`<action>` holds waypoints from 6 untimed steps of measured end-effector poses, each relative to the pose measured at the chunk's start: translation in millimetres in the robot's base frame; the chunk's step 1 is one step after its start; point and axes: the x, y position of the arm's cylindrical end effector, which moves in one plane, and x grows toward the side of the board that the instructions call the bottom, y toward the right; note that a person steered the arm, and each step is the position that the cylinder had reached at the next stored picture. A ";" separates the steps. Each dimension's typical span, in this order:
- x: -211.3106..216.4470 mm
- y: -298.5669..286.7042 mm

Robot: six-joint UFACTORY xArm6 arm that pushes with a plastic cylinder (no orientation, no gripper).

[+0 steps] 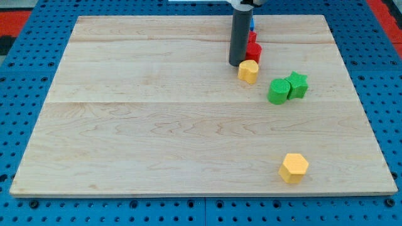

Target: Move your arm towards bottom right

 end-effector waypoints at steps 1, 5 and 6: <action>3.7 -7.3; 134.0 68.0; 182.7 118.1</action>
